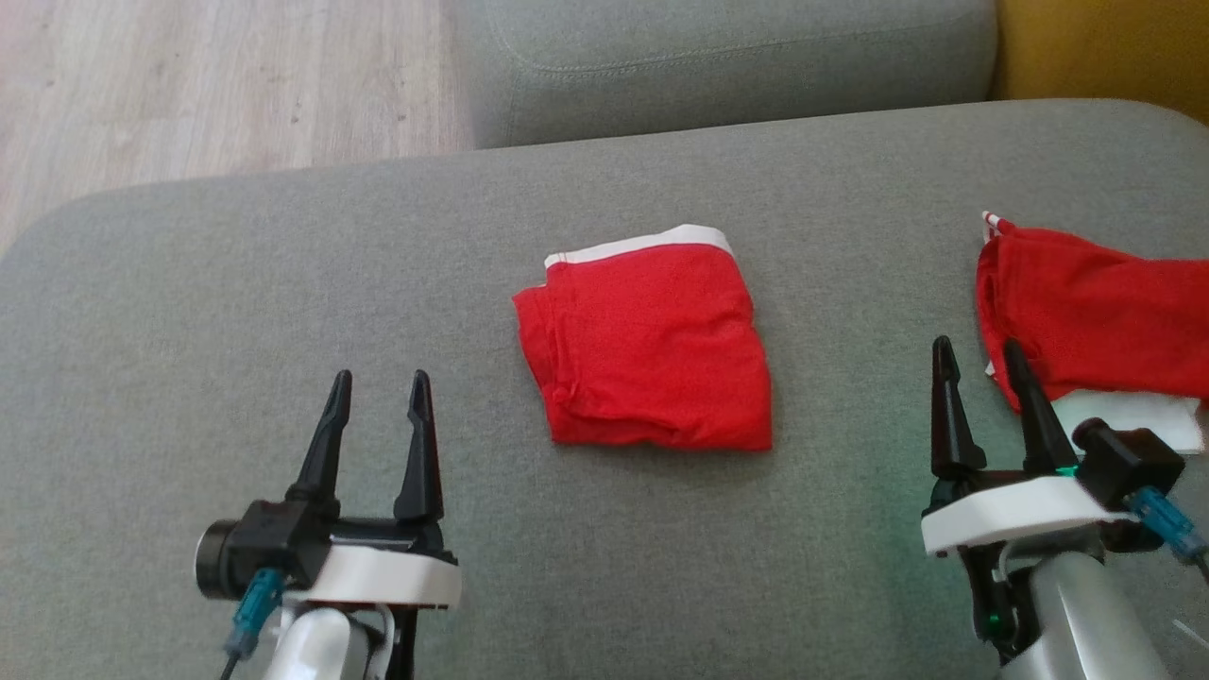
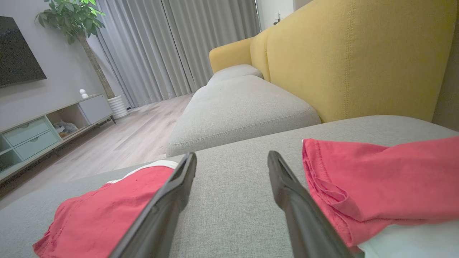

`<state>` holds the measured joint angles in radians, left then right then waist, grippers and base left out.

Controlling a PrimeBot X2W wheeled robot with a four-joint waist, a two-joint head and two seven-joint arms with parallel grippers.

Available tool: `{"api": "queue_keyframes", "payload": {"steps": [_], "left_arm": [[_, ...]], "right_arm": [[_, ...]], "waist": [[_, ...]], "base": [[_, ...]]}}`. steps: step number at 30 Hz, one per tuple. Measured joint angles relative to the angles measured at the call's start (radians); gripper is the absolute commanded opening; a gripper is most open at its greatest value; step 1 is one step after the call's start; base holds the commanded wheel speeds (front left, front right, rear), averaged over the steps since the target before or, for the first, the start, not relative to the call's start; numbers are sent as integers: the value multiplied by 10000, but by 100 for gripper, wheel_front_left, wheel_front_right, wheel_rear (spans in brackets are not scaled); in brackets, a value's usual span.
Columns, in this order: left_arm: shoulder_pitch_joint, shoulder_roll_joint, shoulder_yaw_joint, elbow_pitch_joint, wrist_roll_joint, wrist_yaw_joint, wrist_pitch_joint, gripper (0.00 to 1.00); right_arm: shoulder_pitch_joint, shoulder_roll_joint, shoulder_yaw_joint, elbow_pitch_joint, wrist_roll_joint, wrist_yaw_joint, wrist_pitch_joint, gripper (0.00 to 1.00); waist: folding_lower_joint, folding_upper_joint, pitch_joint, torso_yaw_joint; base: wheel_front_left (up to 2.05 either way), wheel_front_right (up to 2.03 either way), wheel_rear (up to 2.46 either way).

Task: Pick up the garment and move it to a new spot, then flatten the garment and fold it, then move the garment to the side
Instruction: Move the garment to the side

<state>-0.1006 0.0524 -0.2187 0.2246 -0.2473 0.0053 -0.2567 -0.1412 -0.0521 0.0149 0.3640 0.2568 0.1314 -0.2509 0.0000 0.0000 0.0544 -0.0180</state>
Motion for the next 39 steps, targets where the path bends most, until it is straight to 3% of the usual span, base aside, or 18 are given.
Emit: {"api": "queue_keyframes", "payload": {"steps": [12, 19, 28, 34, 35, 36, 39], "left_arm": [[-253, -17, -46, 10, 23, -232, 0, 100], [-649, -33, -151, 100, 17, -245, 0, 100], [-861, -40, -548, 232, -107, -228, 2, 100], [-870, -40, -738, 268, -217, -213, 0, 100], [-873, -42, -740, 280, -217, -190, 0, 100], [-873, -42, -738, 299, -217, -140, 2, 100], [-867, -42, -723, 314, -255, -125, 0, 100]], "right_arm": [[-818, 12, -29, 393, 71, 0, 21, 100], [-2091, -8, 435, 1735, 215, 0, 901, 100], [-3143, -15, 1503, 3806, 1377, 0, 1885, 100], [-3754, -150, 2067, 4742, 1346, 0, 1908, 100], [-3835, -148, 2102, 4909, 1340, 0, 1881, 43], [-3893, -148, 2128, 5074, 1187, 0, 1812, 0], [-3939, -148, 2226, 5467, 993, 0, 1473, 0]], "waist": [[1, 0, 674, 486], [2, 0, 1303, 1056], [2, 0, 1731, 1727], [0, 0, 1731, 1959], [1, 0, 1704, 1982], [0, 0, 1666, 1994], [0, 0, 1539, 1971]], "base": [[0, 0, 0], [0, 0, 0], [0, 0, 0], [0, 0, 0], [0, 0, 0], [0, 0, 0], [0, 0, 0]]}}
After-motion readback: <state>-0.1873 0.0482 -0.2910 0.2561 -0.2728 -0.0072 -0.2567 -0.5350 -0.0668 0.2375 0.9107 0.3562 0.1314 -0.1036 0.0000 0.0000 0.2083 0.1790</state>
